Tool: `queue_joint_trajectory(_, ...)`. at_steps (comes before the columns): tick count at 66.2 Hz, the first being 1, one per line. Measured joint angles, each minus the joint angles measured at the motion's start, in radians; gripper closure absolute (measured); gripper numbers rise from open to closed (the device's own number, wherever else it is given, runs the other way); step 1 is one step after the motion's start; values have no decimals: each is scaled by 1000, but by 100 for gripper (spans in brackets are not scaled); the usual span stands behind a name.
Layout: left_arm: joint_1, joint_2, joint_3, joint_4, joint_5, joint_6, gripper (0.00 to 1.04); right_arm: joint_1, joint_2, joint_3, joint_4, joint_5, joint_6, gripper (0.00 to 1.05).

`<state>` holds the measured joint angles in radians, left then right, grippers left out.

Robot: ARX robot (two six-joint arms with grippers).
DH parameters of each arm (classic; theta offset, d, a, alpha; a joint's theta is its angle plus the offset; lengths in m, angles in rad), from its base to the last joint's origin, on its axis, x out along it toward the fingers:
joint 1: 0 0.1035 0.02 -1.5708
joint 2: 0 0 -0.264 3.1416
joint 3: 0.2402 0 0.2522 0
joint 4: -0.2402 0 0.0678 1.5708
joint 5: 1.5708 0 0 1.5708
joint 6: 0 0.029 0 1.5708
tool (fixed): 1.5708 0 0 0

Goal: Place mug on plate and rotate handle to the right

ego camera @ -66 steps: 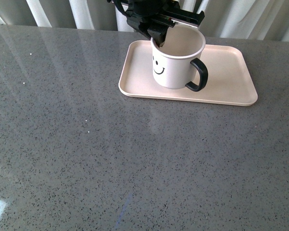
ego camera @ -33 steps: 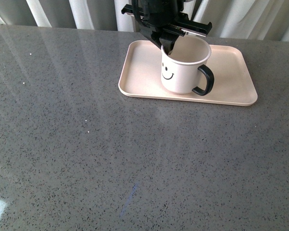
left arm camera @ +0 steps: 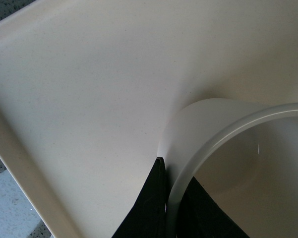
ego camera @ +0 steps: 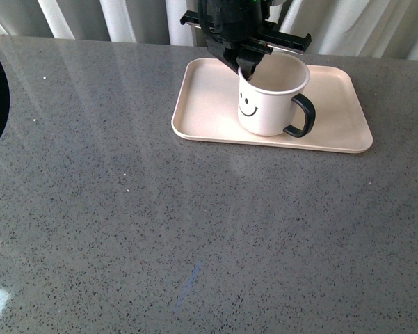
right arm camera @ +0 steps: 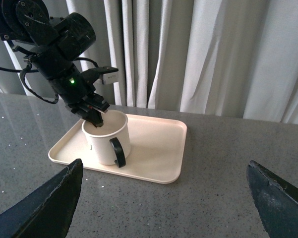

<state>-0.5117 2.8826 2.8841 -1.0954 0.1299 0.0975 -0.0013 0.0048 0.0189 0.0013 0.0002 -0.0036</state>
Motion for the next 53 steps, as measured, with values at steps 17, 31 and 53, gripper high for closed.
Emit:
queue_joint_trajectory(17,0,0,1,0,4,-3,65,0,0,0,0,0,0,9)
queue_joint_trajectory(31,1,-14,-26,29,5,0,28,0,0,0,0,0,0,9)
queue_joint_trajectory(53,52,-381,-551,344,19,10,9,0,0,0,0,0,0,9)
